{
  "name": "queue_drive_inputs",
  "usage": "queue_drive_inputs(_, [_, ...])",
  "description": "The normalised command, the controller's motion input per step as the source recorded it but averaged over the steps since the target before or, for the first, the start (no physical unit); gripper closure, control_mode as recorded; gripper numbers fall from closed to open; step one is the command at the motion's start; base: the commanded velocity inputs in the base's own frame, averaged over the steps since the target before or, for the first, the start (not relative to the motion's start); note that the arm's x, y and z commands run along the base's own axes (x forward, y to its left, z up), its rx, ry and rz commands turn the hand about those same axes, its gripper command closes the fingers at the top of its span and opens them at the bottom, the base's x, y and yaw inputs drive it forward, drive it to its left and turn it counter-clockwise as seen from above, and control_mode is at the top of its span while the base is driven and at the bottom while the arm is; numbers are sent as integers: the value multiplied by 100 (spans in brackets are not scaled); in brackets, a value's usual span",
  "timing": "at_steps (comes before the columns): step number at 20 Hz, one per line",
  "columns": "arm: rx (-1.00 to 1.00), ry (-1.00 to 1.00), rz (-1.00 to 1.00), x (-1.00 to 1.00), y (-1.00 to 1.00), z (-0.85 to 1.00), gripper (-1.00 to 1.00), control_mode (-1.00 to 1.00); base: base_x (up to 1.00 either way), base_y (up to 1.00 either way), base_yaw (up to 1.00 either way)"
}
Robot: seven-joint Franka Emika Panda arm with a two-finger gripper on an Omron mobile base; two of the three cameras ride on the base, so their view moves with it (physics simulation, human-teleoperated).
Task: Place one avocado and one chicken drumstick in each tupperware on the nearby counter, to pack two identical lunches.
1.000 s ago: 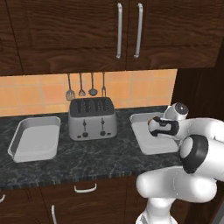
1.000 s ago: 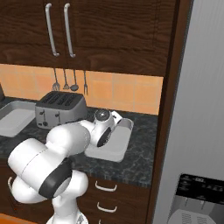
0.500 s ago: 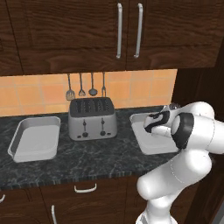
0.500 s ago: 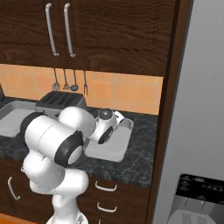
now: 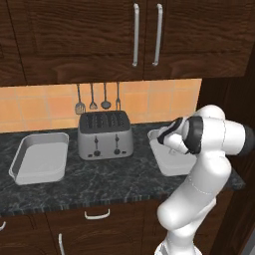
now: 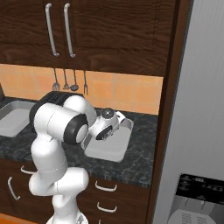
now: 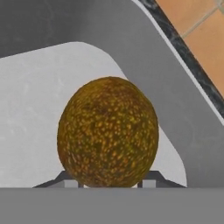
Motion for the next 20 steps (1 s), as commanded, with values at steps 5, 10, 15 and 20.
queue_drive_inputs(5, [0, 0, 0, 3, -8, 2, -100, -100, 0, 0, 0])
queue_drive_inputs(10, [0, 0, 0, -2, 0, 77, -100, -100, 0, 0, 0])
queue_drive_inputs(15, [0, -2, 0, 0, 0, 100, -100, -100, 0, 0, 0])
queue_drive_inputs(20, [0, -6, 0, 0, -6, 100, -100, -100, 0, 0, 0])
